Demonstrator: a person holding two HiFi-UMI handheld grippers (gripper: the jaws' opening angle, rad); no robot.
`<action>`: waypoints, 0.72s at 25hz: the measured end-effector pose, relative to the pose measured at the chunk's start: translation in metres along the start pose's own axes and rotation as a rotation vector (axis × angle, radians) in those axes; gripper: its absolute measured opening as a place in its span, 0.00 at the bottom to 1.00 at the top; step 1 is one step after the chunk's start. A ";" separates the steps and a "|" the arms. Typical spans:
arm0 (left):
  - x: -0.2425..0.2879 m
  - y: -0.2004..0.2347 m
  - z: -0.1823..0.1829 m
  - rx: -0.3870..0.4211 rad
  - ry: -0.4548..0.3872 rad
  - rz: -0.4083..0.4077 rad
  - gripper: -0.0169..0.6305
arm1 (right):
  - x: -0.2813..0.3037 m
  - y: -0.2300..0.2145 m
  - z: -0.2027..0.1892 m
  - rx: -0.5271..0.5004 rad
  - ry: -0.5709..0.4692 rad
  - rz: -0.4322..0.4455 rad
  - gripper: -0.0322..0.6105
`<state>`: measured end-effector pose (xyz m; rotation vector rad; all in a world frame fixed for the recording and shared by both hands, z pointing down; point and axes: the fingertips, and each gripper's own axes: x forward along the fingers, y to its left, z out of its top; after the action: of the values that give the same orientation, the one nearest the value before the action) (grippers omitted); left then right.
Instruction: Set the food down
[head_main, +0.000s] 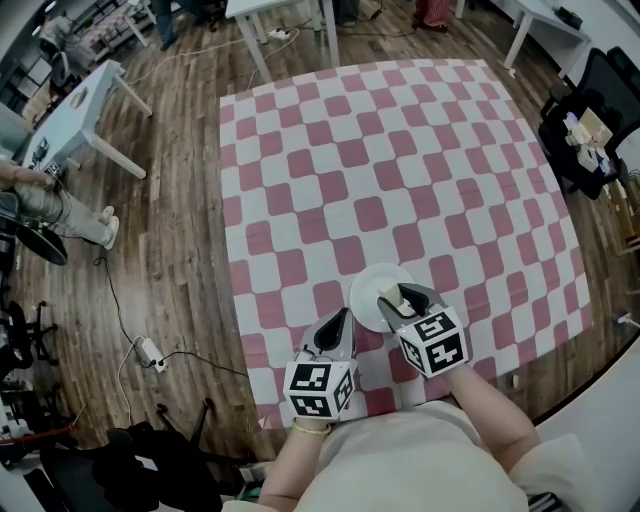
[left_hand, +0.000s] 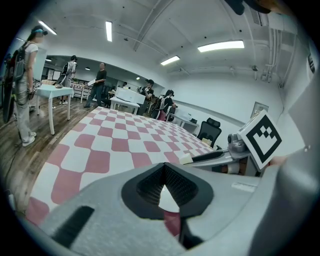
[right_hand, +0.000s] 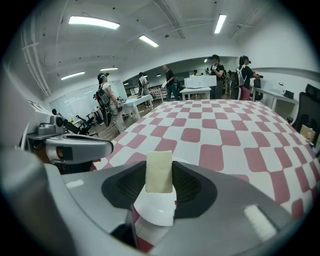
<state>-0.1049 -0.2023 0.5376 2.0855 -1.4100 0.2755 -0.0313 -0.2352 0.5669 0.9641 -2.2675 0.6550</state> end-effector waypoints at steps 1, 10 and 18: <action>0.001 0.001 0.000 0.000 0.002 0.001 0.03 | 0.001 -0.001 -0.001 0.000 0.006 -0.001 0.31; 0.008 0.000 -0.003 -0.002 0.014 -0.003 0.03 | 0.011 -0.009 -0.012 0.000 0.064 -0.014 0.31; 0.012 0.001 -0.005 -0.005 0.023 -0.005 0.03 | 0.018 -0.017 -0.021 0.003 0.105 -0.031 0.31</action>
<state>-0.1002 -0.2085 0.5479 2.0754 -1.3907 0.2927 -0.0222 -0.2411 0.5975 0.9421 -2.1561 0.6801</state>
